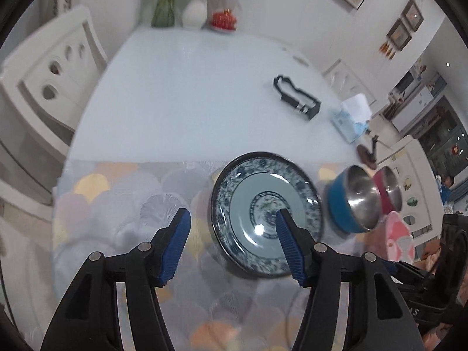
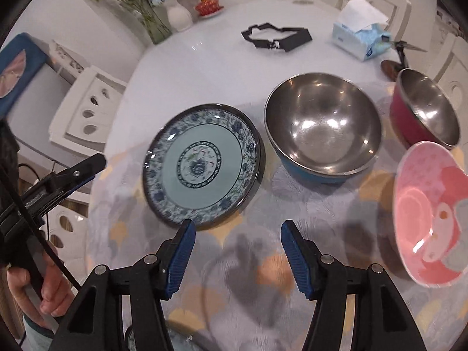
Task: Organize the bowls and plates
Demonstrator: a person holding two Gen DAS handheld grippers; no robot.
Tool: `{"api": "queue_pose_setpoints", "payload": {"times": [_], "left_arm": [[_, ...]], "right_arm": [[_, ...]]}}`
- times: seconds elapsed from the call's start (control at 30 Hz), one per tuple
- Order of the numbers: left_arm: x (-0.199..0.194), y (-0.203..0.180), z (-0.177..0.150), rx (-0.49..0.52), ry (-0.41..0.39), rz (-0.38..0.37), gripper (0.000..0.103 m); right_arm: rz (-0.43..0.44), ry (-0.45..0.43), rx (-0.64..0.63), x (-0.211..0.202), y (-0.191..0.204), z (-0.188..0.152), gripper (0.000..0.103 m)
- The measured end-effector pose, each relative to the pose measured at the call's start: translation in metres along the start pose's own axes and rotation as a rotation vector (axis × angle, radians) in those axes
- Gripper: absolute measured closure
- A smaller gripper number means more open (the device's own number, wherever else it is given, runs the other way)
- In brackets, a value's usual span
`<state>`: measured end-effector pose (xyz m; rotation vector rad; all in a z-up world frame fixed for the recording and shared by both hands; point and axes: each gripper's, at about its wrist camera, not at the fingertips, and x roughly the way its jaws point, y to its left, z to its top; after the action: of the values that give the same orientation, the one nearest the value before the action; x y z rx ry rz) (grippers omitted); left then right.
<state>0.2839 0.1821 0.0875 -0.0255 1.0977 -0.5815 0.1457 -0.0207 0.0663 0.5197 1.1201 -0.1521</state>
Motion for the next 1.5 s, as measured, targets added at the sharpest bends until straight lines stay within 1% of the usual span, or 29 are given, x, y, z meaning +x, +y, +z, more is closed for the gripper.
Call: {"api": "queue_pose_setpoints", "payload": {"times": [0.23, 0.27, 0.3, 0.37, 0.47, 0.7, 0.8, 0.87, 0.97, 1.13, 1.23, 1.33, 1.5], "left_arm": [[0.043, 0.004, 0.011, 0.021, 0.048, -0.020, 0.046], [0.050, 0.004, 0.012, 0.027, 0.057, -0.022, 0.048], [0.057, 0.004, 0.013, 0.033, 0.068, -0.032, 0.055], [0.067, 0.005, 0.016, 0.044, 0.086, -0.057, 0.064], [0.077, 0.006, 0.019, 0.058, 0.087, -0.034, 0.065], [0.094, 0.009, 0.025, 0.047, 0.097, -0.037, 0.065], [0.097, 0.008, 0.025, 0.055, 0.098, -0.035, 0.065], [0.098, 0.008, 0.025, 0.057, 0.100, -0.037, 0.065], [0.100, 0.008, 0.024, 0.057, 0.098, -0.041, 0.065], [0.099, 0.007, 0.021, 0.067, 0.097, -0.053, 0.065], [0.097, 0.004, 0.018, 0.094, 0.095, -0.032, 0.064], [0.093, 0.004, 0.015, 0.102, 0.089, -0.024, 0.064], [0.083, 0.008, 0.004, 0.088, 0.080, -0.022, 0.064]], "right_arm": [[-0.009, 0.034, 0.014, 0.037, -0.006, 0.013, 0.044], [-0.010, 0.039, 0.016, 0.041, -0.006, 0.014, 0.044], [-0.012, 0.044, 0.018, 0.046, -0.006, 0.014, 0.045], [-0.014, 0.052, 0.023, 0.055, -0.006, 0.015, 0.052], [-0.028, 0.046, 0.023, 0.063, -0.007, 0.015, 0.058], [-0.047, 0.025, 0.028, 0.072, -0.009, 0.017, 0.062], [-0.052, 0.021, 0.029, 0.072, -0.009, 0.018, 0.065], [-0.057, 0.019, 0.029, 0.074, -0.007, 0.020, 0.071], [-0.056, 0.019, 0.020, 0.076, -0.006, 0.023, 0.074], [-0.045, 0.031, 0.004, 0.077, -0.002, 0.026, 0.074], [-0.044, 0.038, -0.005, 0.077, -0.001, 0.027, 0.074], [-0.052, 0.039, -0.032, 0.076, 0.002, 0.027, 0.074], [-0.061, 0.028, -0.095, 0.071, 0.010, 0.024, 0.074]]}}
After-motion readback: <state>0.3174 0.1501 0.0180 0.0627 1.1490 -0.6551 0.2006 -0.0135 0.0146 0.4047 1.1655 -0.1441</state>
